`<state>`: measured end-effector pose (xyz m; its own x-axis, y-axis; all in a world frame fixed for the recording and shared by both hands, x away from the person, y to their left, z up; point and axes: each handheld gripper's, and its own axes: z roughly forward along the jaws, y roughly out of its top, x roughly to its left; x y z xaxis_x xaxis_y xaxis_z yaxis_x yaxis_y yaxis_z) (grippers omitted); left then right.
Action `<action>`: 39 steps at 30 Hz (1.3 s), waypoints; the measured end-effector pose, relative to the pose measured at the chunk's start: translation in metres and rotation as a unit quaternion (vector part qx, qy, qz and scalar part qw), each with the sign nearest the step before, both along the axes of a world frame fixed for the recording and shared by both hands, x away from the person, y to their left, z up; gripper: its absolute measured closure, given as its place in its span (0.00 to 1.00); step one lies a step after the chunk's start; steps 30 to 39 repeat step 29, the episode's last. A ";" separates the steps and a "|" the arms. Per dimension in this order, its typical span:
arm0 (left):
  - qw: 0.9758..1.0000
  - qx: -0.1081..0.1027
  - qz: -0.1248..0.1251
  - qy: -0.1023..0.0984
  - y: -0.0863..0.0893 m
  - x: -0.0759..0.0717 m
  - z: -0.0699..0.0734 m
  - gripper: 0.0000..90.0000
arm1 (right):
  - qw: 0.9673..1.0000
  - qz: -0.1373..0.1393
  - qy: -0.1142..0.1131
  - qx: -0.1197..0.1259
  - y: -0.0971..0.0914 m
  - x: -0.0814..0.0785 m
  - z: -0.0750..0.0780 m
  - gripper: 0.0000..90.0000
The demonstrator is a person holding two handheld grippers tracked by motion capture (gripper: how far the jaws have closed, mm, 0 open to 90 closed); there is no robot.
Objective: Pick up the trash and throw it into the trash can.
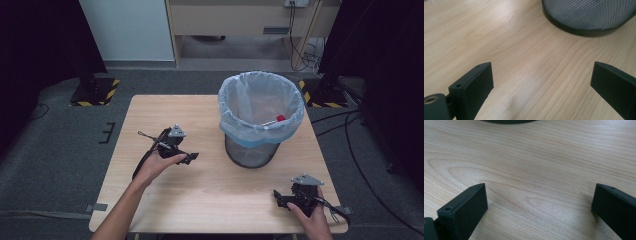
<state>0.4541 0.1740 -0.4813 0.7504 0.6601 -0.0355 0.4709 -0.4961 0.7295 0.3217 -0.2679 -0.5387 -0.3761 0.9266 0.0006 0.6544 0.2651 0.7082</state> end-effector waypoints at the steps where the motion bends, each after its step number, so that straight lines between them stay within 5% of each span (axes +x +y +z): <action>1: 1.000 0.001 0.003 0.002 0.001 -0.001 -0.004 0.04 | 1.000 0.000 0.000 0.000 0.000 0.000 0.000 0.00; 12: 0.999 0.027 0.036 0.022 0.007 -0.010 -0.049 0.04 | 1.000 0.000 0.000 0.000 0.000 0.000 0.000 0.00; 15: 0.999 0.026 0.043 0.006 0.008 -0.014 -0.055 0.03 | 1.000 -0.001 0.000 0.000 0.000 0.000 0.000 0.00; 26: 0.997 0.027 0.067 0.005 0.006 -0.021 -0.056 0.00 | 1.000 -0.006 0.000 0.000 0.001 -0.001 0.000 0.00; 39: 0.997 0.028 0.069 0.005 0.007 -0.022 -0.056 0.00 | 1.000 -0.007 0.001 0.000 0.001 -0.001 0.000 0.00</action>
